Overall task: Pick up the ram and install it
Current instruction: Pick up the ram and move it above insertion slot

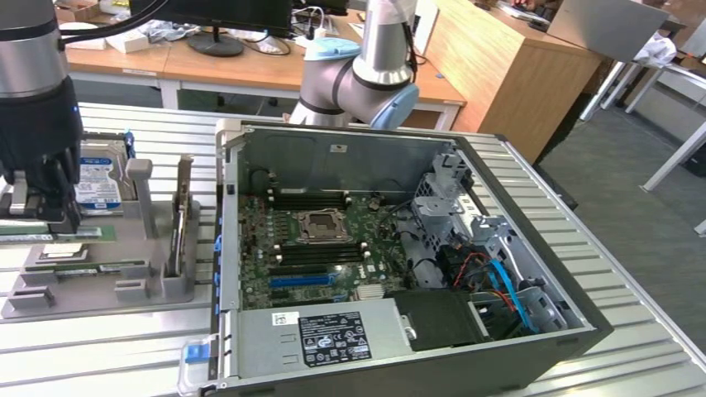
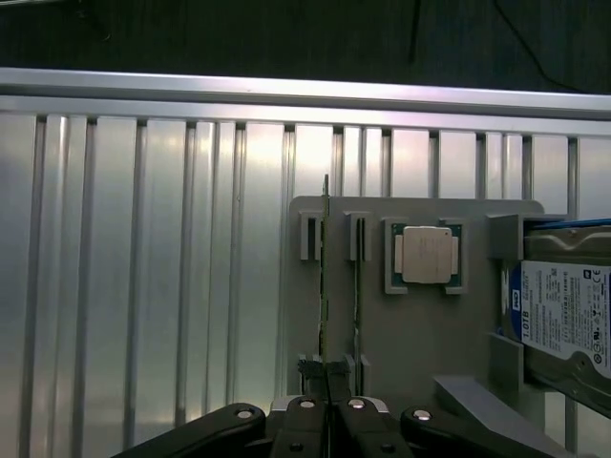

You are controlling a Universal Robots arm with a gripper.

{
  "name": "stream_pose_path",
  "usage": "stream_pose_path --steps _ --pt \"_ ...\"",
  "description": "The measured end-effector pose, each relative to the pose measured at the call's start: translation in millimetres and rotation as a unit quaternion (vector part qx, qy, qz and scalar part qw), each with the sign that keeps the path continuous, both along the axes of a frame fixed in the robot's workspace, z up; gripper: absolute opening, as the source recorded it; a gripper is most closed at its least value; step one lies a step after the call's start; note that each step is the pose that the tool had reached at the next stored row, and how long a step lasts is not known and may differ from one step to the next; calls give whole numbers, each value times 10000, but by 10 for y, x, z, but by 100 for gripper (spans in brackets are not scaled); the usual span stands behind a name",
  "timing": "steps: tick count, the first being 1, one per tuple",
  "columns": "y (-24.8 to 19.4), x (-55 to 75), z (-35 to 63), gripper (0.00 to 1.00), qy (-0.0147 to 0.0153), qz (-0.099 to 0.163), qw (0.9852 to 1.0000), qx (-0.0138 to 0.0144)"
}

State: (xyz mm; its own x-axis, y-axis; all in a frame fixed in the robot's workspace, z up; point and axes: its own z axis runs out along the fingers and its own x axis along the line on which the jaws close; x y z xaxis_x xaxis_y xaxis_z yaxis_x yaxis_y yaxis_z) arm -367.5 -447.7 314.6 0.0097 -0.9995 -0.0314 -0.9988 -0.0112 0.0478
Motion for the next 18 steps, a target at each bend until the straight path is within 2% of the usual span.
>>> stream_pose_path --steps 18 --pt "0 2 63 11 3 0 10000 0"
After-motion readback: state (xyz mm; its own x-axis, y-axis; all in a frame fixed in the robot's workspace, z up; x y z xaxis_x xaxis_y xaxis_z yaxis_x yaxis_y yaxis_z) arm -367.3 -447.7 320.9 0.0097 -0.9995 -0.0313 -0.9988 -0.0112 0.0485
